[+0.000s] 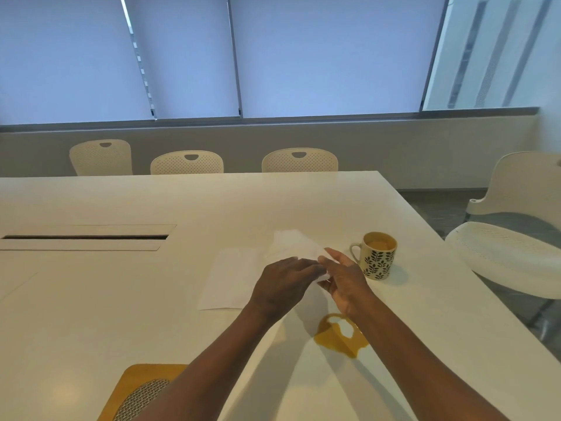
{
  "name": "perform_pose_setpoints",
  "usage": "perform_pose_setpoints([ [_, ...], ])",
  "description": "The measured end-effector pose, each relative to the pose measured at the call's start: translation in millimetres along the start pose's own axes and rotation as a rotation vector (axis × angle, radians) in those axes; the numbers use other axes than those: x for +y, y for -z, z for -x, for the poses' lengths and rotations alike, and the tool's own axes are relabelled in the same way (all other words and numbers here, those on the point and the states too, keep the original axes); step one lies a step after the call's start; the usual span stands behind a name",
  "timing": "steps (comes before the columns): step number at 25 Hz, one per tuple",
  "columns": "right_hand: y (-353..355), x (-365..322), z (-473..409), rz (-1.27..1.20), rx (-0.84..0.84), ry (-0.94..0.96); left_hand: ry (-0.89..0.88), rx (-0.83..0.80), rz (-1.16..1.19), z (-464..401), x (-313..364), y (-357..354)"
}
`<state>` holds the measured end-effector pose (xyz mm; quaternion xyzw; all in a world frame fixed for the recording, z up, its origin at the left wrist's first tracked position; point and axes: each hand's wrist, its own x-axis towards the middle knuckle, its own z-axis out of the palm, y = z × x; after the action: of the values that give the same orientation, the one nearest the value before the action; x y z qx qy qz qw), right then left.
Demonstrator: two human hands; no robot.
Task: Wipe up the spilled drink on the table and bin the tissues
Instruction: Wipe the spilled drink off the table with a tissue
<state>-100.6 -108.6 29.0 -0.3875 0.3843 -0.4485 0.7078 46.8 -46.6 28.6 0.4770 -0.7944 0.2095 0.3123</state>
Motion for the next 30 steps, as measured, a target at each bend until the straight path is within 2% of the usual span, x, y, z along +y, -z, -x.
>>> perform_pose_setpoints([
  [3, 7.5, -12.4, 5.8, 0.330, 0.168, 0.241, 0.054, -0.010, 0.087, -5.1, 7.2, -4.5],
  [5, 15.2, -16.0, 13.2, 0.541, 0.223, 0.406, 0.208, 0.016, 0.166, -8.6, 16.1, -8.0],
  [8, 25.4, -21.3, 26.2, 0.631, 0.203, 0.537, 0.437, 0.002, 0.222, -18.1, 27.4, -20.7],
  [13, 53.2, -26.4, 28.8, 0.614, 0.177, 0.482, 0.528, -0.113, 0.450, -35.2, 38.7, -42.1],
  [16, 74.0, -29.2, 29.6, 0.590, 0.183, 0.431, 0.494, -0.136, 0.609, -42.6, 44.8, -56.4],
  [20, 99.2, -31.3, 26.7, 0.588, 0.221, 0.370, 0.451, -0.101, 0.629, -55.5, 62.6, -78.4],
  [22, 110.4, -31.3, 27.7, 0.658, 0.278, 0.428, 0.461, -0.103, 0.593, -62.1, 70.2, -89.2],
  [25, 129.8, -36.3, 31.4, 0.863, 0.383, 0.638, 0.479, -0.147, 0.588, -71.0, 77.0, -102.8],
  [27, 145.7, -41.9, 30.4, 1.030, 0.341, 0.652, 0.483, -0.166, 0.622, -76.3, 80.2, -111.9],
  [30, 164.7, -49.6, 31.2, 1.085, 0.159, 0.484, 0.527, -0.152, 0.734, -87.3, 90.2, -120.8],
])
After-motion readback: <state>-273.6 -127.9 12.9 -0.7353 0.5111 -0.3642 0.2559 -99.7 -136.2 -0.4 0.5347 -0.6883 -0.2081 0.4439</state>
